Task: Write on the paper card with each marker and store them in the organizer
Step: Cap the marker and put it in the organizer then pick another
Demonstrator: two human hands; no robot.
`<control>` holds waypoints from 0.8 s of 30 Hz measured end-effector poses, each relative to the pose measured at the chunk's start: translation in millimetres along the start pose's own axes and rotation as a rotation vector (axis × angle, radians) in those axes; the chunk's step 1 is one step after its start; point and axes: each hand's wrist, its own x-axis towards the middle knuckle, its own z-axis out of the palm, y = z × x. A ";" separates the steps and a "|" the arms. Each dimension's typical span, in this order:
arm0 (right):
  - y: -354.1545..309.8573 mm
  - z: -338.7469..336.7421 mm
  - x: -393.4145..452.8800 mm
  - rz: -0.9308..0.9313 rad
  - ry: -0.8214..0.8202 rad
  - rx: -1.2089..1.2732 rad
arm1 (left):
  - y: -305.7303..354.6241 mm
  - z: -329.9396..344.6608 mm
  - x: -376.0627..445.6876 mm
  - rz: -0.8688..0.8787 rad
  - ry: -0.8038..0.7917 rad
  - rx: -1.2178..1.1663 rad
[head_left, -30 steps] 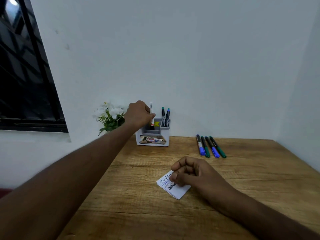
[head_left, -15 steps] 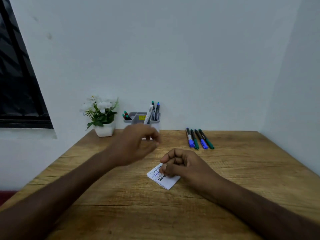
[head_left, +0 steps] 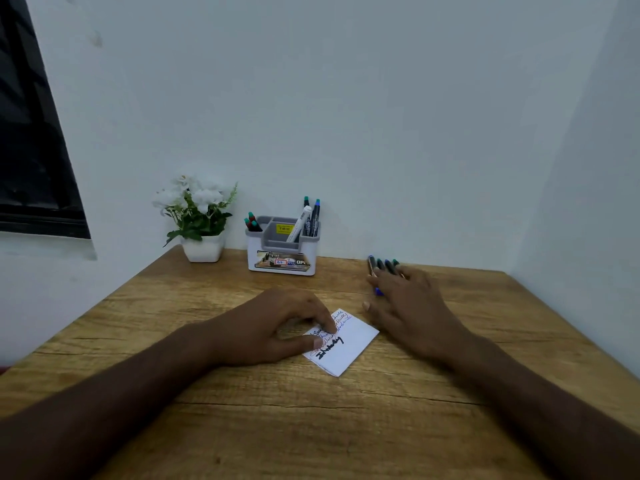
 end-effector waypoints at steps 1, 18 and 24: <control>1.0 1.9 0.1 0.022 -0.053 -0.003 | 0.2 0.5 0.1 0.002 -0.001 0.002; -13.6 -13.9 -13.3 0.089 0.051 0.062 | 11.3 -2.8 -1.3 -0.004 0.024 0.045; -15.9 -10.1 -12.2 0.106 0.230 0.252 | 11.8 0.2 -1.5 -0.011 0.053 -0.012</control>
